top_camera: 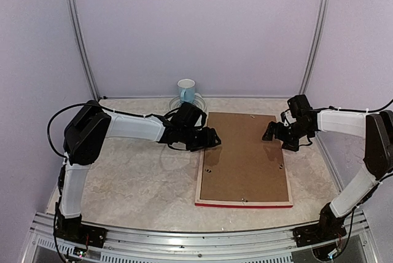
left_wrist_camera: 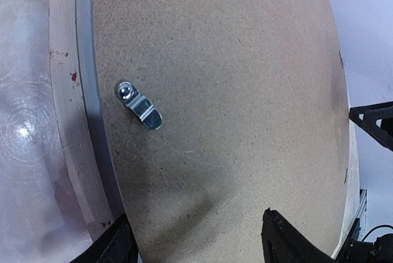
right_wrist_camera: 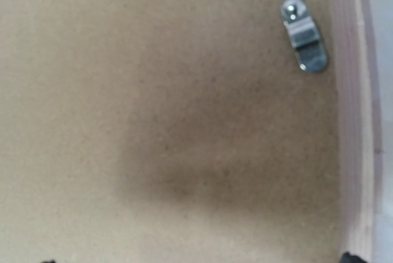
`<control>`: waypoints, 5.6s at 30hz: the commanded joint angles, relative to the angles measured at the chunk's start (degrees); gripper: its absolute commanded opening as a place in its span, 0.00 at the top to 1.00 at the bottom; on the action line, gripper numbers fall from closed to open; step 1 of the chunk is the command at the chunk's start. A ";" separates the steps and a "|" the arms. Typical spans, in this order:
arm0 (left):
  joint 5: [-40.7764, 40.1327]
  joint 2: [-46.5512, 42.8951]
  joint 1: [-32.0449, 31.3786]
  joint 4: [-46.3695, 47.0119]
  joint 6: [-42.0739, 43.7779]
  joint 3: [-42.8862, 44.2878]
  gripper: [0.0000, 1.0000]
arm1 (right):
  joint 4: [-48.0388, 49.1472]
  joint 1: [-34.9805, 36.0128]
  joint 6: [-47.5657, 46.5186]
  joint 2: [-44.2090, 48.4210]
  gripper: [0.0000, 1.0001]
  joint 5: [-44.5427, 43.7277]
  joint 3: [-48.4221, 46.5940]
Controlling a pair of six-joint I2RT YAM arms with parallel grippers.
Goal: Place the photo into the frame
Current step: Move the backboard to the photo, then press the fastener onto the backboard.
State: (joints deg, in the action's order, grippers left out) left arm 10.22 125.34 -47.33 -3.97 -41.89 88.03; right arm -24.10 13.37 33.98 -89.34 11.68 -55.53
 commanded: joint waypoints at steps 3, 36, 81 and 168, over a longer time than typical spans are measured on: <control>2.85 -1.18 -1.62 2.96 0.50 -0.37 0.32 | 3.03 0.00 -0.52 -0.47 0.01 3.55 -0.14; 0.93 -4.99 -1.71 1.91 1.02 -3.06 0.32 | 2.20 0.02 -0.57 1.95 0.01 3.37 2.82; -12.39 -8.03 -2.46 -5.87 7.17 -3.10 0.27 | 0.33 -0.01 -1.53 2.88 0.01 -0.50 1.98; -5.97 0.55 -26.06 -20.70 45.04 7.00 0.31 | -7.78 6.15 -4.71 4.89 0.01 -21.64 -0.90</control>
State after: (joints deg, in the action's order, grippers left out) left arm 3.68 123.98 -73.38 -25.23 3.25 93.49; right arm -31.68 19.03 29.41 -85.49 -9.67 -57.04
